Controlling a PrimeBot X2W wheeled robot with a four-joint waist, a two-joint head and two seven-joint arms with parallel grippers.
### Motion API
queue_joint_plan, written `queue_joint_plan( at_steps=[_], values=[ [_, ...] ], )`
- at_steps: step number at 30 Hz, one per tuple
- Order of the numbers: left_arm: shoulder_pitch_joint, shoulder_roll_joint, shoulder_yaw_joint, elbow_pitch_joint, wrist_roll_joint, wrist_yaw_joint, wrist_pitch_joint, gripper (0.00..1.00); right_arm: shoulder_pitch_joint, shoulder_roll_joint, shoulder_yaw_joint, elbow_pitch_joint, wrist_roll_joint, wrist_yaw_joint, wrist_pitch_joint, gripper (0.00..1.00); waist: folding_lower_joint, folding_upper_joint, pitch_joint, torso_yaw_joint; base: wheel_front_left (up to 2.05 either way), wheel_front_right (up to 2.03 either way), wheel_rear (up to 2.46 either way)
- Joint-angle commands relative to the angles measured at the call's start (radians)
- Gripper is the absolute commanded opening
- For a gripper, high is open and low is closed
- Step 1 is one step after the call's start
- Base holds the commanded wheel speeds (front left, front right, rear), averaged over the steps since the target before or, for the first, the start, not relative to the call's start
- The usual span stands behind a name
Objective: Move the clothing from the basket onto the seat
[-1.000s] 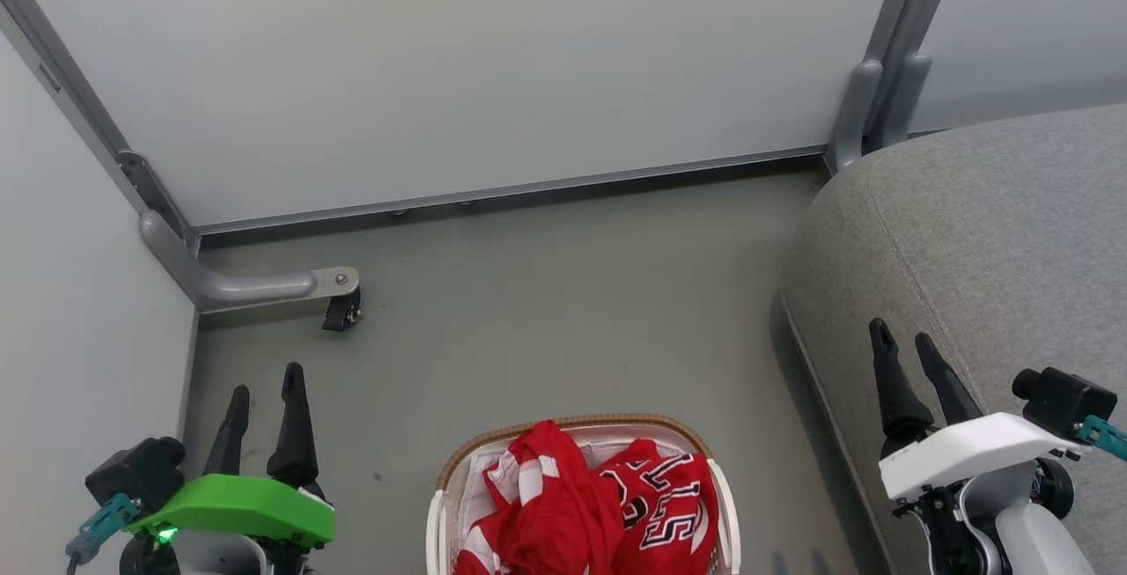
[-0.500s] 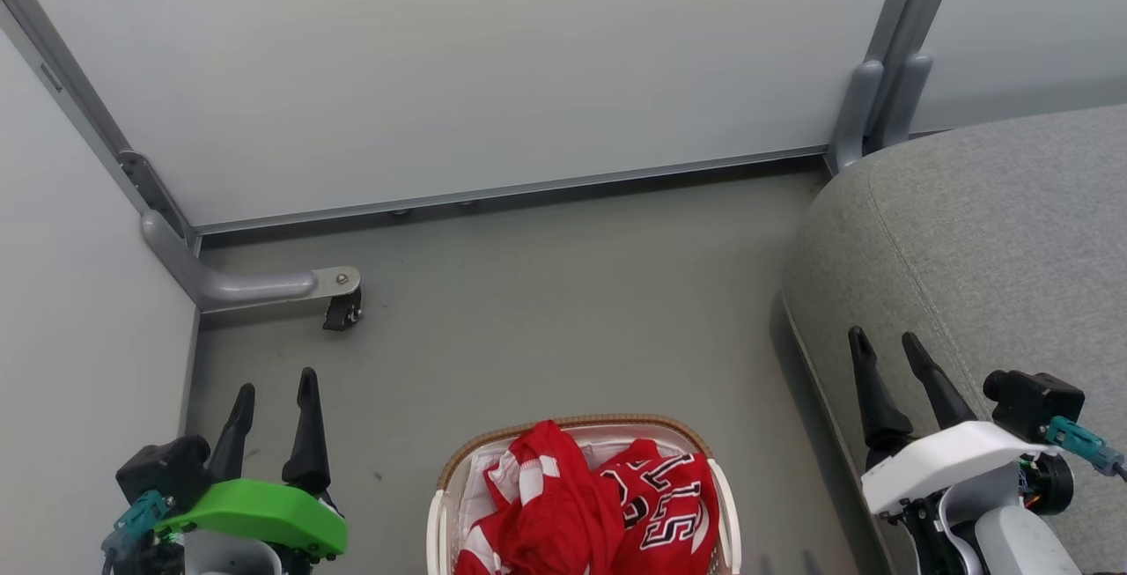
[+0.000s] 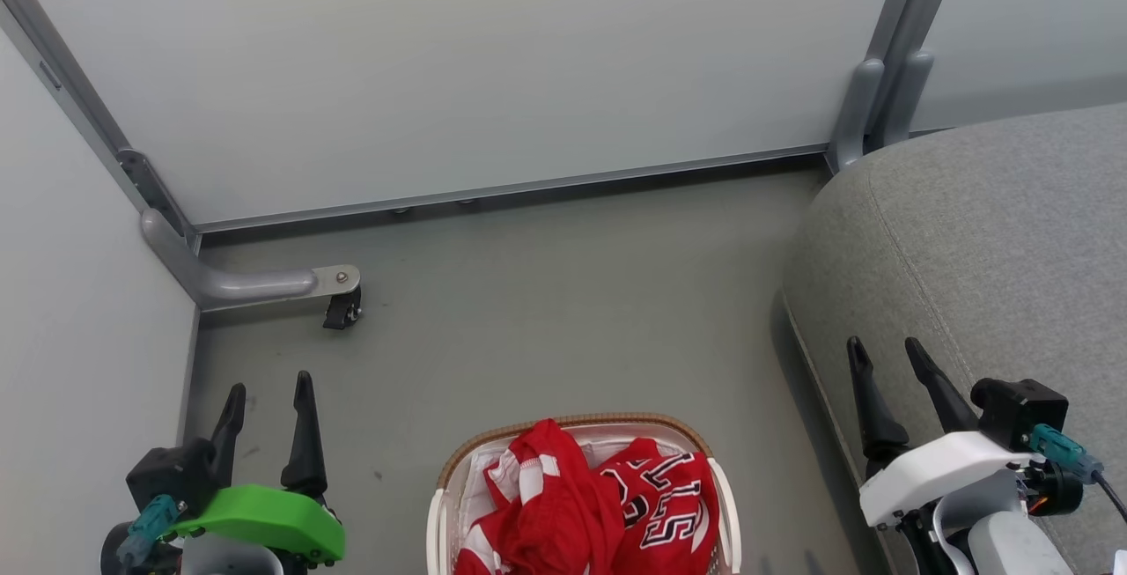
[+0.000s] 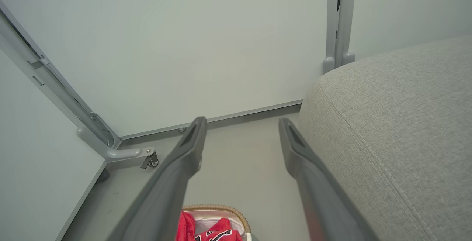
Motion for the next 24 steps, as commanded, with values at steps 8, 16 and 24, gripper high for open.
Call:
queue_joint_plan(
  at_steps=[8,16,24],
  values=[
    [0.022,-0.008,0.002,-0.001,0.082,-0.004,-0.023,1.0,0.005,0.005,-0.008,0.01,-0.084,0.0,-0.023,1.0,0.0,0.0,0.002,0.0,0.0,0.0,0.0],
    [0.031,-0.014,-0.001,0.016,0.135,-0.006,-0.038,1.0,-0.003,0.009,0.006,0.01,-0.142,0.0,-0.04,1.0,0.0,0.0,0.019,-0.015,0.0,0.0,0.0],
    [-0.013,-0.019,-0.028,0.035,0.181,-0.008,-0.054,1.0,-0.046,0.012,0.027,-0.029,-0.195,0.0,-0.054,1.0,0.0,0.0,0.091,-0.065,0.0,0.0,0.0]
  ],
)
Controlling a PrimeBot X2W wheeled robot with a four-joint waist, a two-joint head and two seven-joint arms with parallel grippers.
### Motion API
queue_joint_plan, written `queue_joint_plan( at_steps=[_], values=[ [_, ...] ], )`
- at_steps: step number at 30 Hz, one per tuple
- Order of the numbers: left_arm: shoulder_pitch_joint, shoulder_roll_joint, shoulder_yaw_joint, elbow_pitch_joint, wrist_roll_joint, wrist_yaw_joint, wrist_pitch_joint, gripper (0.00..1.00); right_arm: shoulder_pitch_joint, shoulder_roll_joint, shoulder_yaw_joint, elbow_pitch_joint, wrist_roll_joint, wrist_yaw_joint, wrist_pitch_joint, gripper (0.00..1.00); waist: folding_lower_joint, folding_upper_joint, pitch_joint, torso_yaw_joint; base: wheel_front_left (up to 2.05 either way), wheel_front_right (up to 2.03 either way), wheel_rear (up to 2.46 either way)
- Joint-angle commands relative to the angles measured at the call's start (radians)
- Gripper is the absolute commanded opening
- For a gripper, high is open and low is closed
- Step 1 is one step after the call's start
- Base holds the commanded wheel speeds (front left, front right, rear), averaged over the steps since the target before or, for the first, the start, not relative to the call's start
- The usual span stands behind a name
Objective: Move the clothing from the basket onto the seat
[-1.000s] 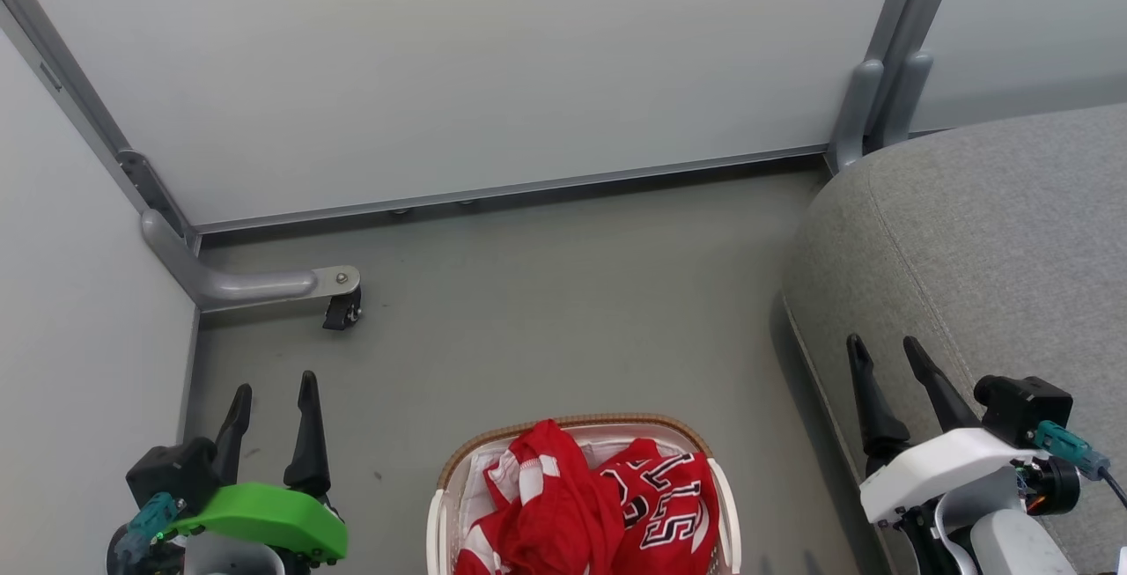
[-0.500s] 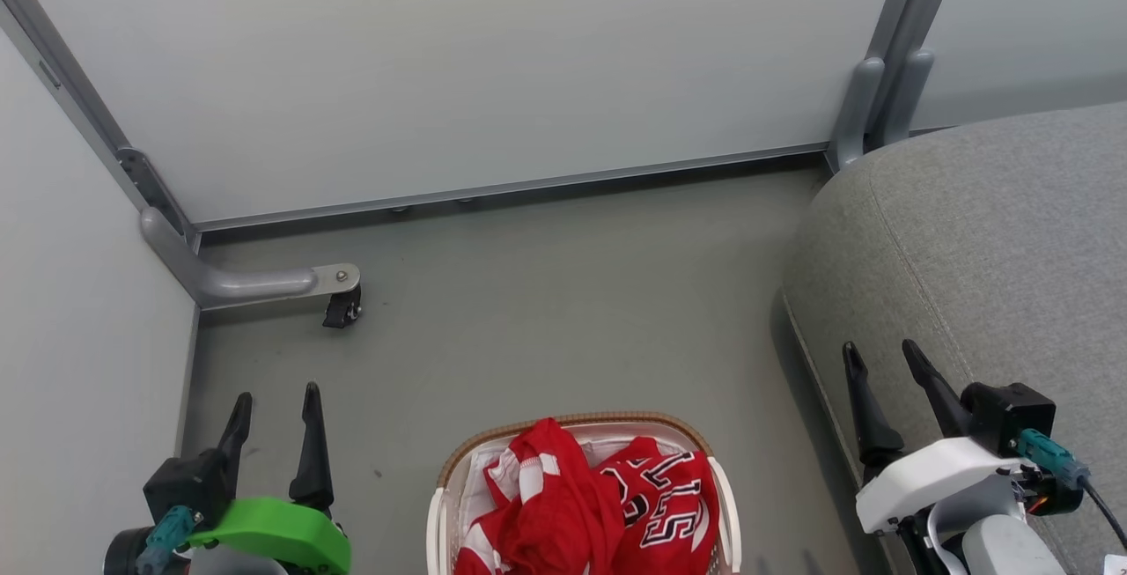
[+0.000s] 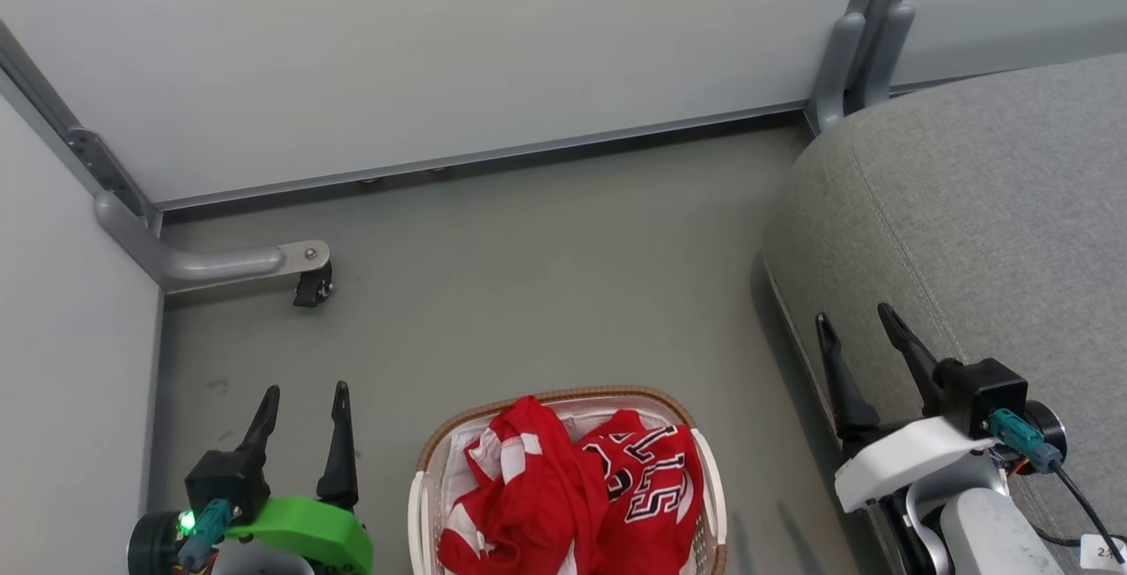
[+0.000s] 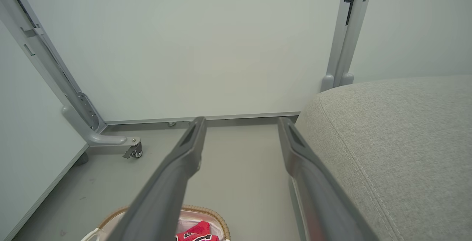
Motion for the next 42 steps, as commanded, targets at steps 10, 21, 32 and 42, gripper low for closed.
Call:
queue_joint_plan(
  at_steps=[10,21,32,42],
  values=[
    [-0.105,0.014,-0.073,0.03,0.054,-0.003,-0.025,1.0,-0.109,0.007,0.04,-0.081,-0.073,0.0,-0.025,1.0,0.0,0.0,0.182,-0.111,0.0,0.0,0.0],
    [-0.242,0.053,-0.192,0.071,0.004,-0.003,-0.024,1.0,-0.202,0.012,0.052,-0.172,-0.018,0.0,-0.023,1.0,0.0,0.0,0.361,-0.136,0.0,0.0,0.0],
    [-0.368,0.089,-0.331,0.16,-0.062,-0.003,-0.024,1.0,-0.271,0.012,0.085,-0.196,0.005,0.0,-0.023,1.0,0.0,0.0,0.485,-0.149,0.0,0.0,0.0],
    [-0.446,0.113,-0.407,0.287,-0.114,-0.003,-0.023,1.0,-0.305,0.012,0.118,-0.203,0.025,0.0,-0.023,1.0,0.0,0.0,0.573,-0.178,0.0,0.0,0.0]
  ],
)
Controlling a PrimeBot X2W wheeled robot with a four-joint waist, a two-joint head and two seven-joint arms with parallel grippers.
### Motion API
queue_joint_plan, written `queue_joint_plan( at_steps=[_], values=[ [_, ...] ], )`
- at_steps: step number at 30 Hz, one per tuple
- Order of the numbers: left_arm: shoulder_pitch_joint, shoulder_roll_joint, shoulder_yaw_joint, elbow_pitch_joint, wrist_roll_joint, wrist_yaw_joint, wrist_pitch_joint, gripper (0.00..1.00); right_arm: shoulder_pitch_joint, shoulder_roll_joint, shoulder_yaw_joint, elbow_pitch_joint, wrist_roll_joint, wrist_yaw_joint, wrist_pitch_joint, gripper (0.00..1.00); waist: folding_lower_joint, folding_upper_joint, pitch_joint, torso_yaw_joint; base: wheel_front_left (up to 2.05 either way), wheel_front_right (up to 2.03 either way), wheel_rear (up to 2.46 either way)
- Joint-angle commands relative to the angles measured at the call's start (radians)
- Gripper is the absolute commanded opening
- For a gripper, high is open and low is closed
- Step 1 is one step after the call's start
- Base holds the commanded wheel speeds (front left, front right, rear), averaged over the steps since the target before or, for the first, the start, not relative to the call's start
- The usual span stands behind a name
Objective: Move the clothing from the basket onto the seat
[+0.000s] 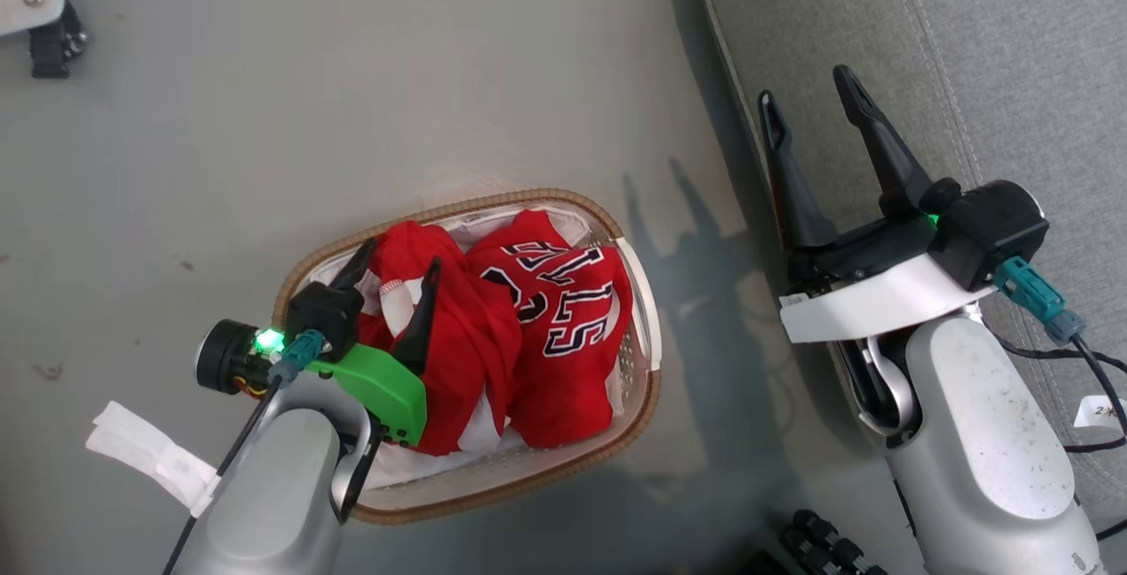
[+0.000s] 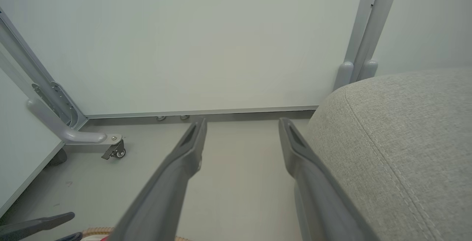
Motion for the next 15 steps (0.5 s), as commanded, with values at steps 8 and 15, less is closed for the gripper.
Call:
queue_joint_plan(
  at_steps=[8,15],
  values=[
    [-0.07,0.011,-0.064,0.115,-0.039,-0.003,0.0,1.0,-0.029,-0.002,0.002,-0.019,0.022,-0.001,-0.002,1.0,-0.0001,0.0,0.084,-0.037,0.0,0.0,0.0],
    [-0.107,0.01,-0.098,0.229,-0.078,-0.003,0.0,1.0,-0.038,-0.002,0.014,-0.028,0.022,-0.001,-0.002,1.0,-0.0001,0.0,0.119,-0.053,0.0,0.0,0.0]
  ],
)
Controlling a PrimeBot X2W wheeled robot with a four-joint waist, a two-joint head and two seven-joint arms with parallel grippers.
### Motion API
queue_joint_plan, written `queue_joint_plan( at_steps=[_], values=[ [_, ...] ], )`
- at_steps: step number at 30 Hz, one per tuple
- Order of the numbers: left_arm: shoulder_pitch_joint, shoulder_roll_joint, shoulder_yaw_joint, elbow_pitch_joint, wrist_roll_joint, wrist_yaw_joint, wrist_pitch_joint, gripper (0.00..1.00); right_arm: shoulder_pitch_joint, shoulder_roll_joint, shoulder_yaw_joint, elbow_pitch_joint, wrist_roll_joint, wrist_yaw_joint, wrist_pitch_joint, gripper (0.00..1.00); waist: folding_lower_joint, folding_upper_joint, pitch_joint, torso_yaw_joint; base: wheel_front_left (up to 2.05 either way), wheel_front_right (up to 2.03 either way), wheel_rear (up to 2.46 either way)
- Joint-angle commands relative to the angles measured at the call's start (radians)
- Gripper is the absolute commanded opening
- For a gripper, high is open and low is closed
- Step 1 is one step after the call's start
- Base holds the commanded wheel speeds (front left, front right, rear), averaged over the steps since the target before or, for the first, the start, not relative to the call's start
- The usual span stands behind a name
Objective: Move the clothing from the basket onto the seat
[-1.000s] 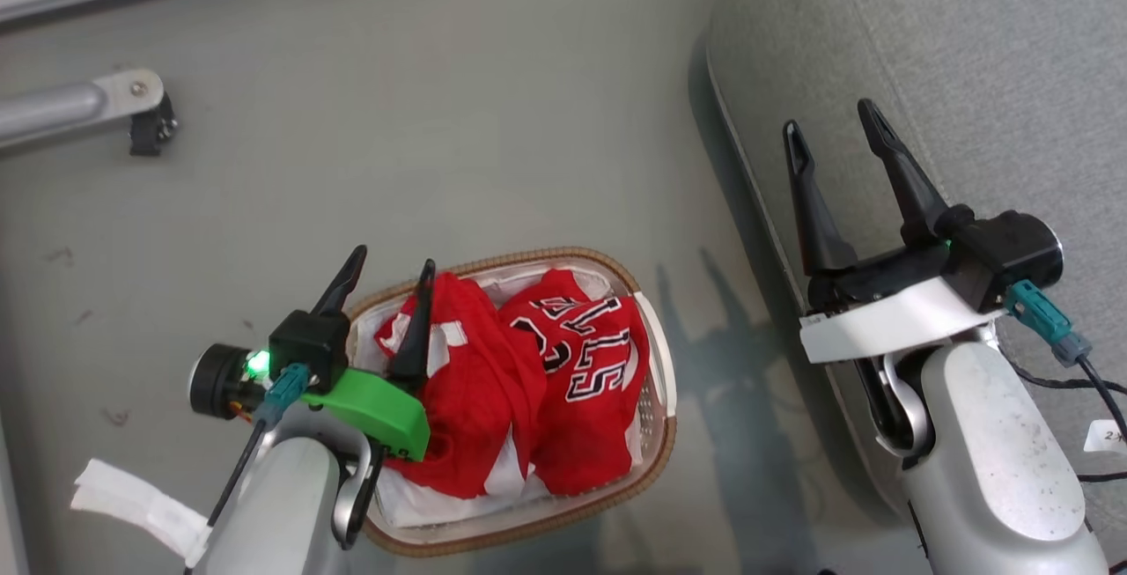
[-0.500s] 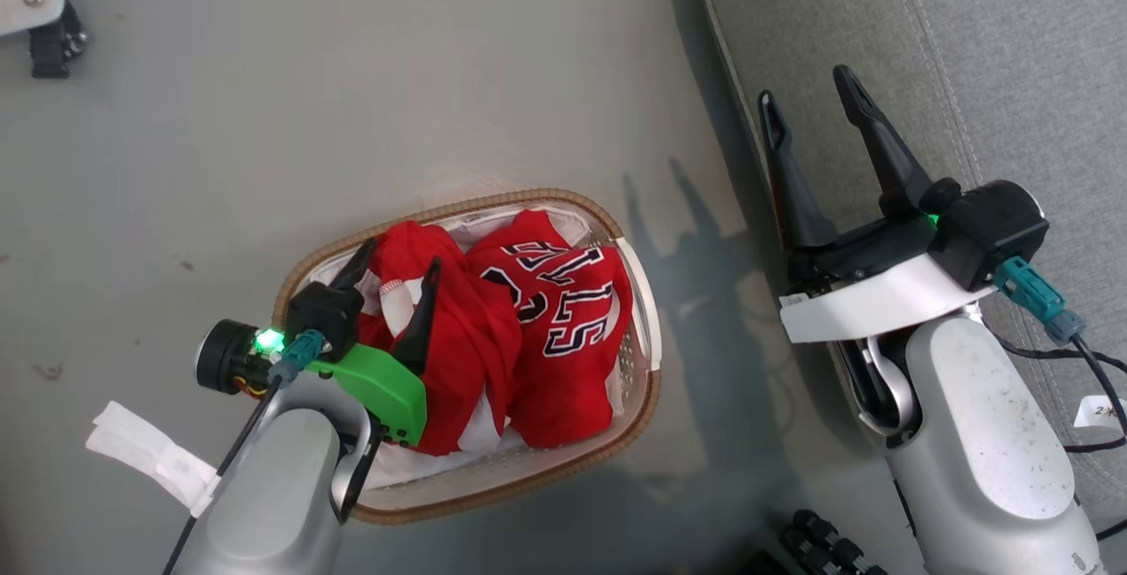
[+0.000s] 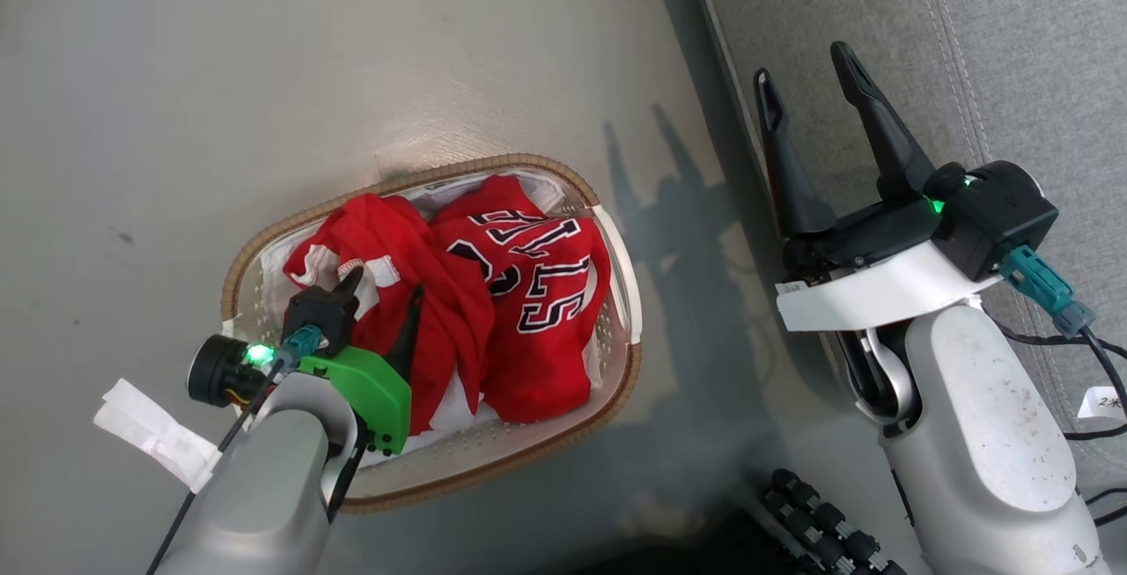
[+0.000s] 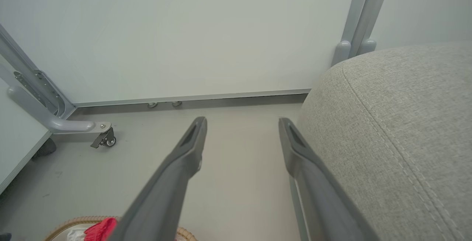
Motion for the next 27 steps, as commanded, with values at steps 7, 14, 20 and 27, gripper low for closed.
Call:
queue_joint_plan(
  at_steps=[7,14,20,27],
  values=[
    [-0.065,-0.003,-0.032,0.09,-0.029,-0.003,0.0,1.0,-0.023,-0.002,0.008,-0.014,-0.001,-0.001,-0.002,1.0,-0.0001,0.0,0.047,-0.021,0.0,0.0,0.0],
    [-0.078,0.0,-0.077,0.13,-0.086,-0.003,0.0,1.0,-0.033,-0.002,0.019,-0.017,0.012,-0.001,-0.002,1.0,-0.0001,0.0,0.061,-0.03,0.0,0.0,0.0],
    [-0.07,0.003,-0.099,0.138,-0.144,-0.003,0.0,0.0,-0.028,-0.002,0.02,0.005,0.019,-0.001,-0.002,1.0,-0.0001,0.0,0.019,-0.021,0.0,0.0,0.0],
    [-0.017,-0.001,-0.095,0.099,-0.155,-0.003,0.0,0.0,-0.001,-0.002,0.014,0.031,0.02,-0.001,-0.002,1.0,-0.0001,0.0,-0.074,0.005,0.0,0.0,0.0]
  ],
)
